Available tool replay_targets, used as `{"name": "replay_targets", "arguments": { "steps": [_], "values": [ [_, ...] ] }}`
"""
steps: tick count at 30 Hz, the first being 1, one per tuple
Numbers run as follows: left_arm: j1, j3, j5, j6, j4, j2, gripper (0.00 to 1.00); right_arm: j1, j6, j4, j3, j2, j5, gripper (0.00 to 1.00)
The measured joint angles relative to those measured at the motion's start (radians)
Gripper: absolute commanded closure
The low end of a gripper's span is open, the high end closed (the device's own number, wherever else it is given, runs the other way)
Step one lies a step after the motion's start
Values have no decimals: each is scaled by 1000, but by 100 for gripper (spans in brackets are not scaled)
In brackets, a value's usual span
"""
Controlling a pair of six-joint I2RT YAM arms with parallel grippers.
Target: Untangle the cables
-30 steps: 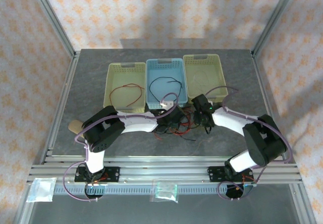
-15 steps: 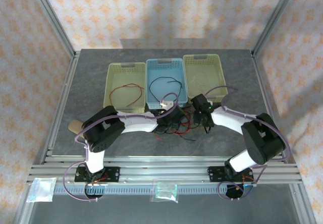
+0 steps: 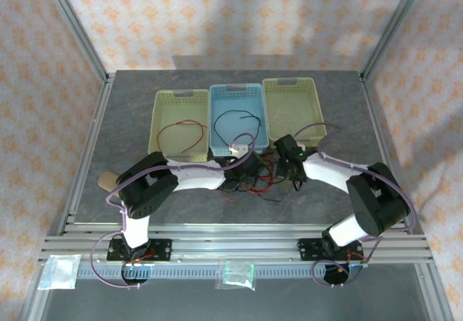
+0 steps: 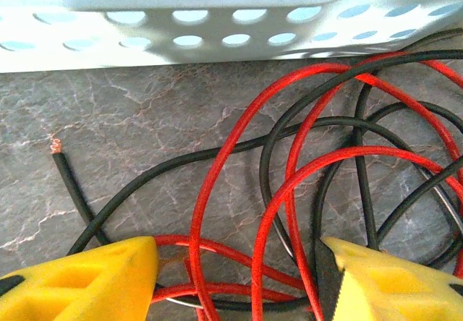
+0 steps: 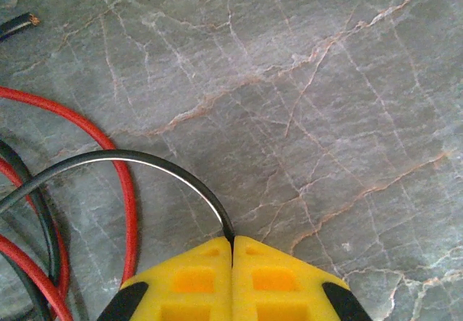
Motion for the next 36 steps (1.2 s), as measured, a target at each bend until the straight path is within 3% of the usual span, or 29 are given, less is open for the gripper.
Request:
{"name": "replay_targets", "arguments": {
  "steps": [5,12,19,22,30,36],
  "values": [
    [0,-5,0,-3,14,-2,25,0,2,-14,1,-109,28,100],
    [-2,-22,0,-1,16,-27,24,2,-11,-31,30,-244,46,100],
    [-2,-69,-22,15,11,-159,19,2,-83,-59,80,-329,15,100],
    [-2,-79,-42,43,26,-235,9,2,-133,-59,115,-352,-10,100],
    [2,-138,-81,180,143,-394,12,2,-260,-68,164,-356,-84,100],
    [80,-172,93,314,243,-406,18,2,-319,-69,164,-397,-141,100]
  ]
}}
